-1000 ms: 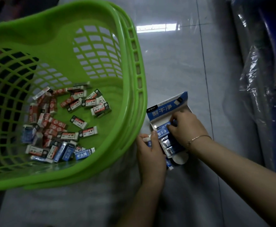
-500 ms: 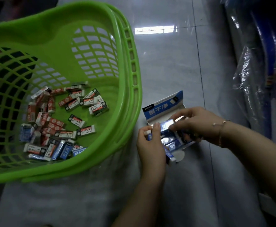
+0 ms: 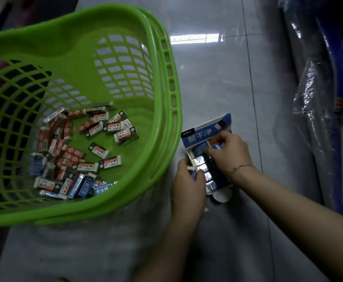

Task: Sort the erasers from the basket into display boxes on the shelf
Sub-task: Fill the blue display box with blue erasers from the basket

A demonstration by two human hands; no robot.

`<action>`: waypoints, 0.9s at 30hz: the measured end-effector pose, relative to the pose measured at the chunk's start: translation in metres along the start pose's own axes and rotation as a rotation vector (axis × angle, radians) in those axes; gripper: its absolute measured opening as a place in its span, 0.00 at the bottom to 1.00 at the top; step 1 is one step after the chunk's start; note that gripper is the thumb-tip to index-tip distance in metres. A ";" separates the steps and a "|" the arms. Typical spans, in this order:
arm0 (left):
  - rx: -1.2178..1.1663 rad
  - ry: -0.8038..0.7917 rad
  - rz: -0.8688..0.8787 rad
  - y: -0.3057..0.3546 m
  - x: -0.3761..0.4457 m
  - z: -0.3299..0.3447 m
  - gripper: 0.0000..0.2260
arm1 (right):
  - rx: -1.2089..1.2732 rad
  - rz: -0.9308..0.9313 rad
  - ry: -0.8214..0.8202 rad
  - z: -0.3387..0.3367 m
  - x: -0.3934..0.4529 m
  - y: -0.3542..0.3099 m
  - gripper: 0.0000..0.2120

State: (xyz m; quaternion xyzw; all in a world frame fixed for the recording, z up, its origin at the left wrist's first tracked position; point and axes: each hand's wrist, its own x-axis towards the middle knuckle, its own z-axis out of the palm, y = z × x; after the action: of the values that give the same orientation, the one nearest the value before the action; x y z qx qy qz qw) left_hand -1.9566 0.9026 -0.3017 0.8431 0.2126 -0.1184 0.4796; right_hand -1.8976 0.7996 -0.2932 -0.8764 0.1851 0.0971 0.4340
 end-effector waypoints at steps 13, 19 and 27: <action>-0.071 -0.046 0.016 0.000 -0.002 -0.003 0.10 | -0.237 -0.025 -0.069 0.000 0.001 0.005 0.11; -0.125 0.022 0.087 0.006 -0.021 -0.006 0.09 | 0.274 0.274 -0.118 -0.029 -0.005 -0.007 0.07; -0.528 -0.250 -0.153 0.048 -0.017 -0.012 0.14 | 1.145 0.492 -0.367 -0.055 -0.015 -0.032 0.16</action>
State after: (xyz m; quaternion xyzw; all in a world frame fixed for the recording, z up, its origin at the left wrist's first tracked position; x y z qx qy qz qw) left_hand -1.9485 0.8869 -0.2521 0.6498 0.2380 -0.1977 0.6942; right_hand -1.8977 0.7773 -0.2315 -0.4076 0.3258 0.2278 0.8221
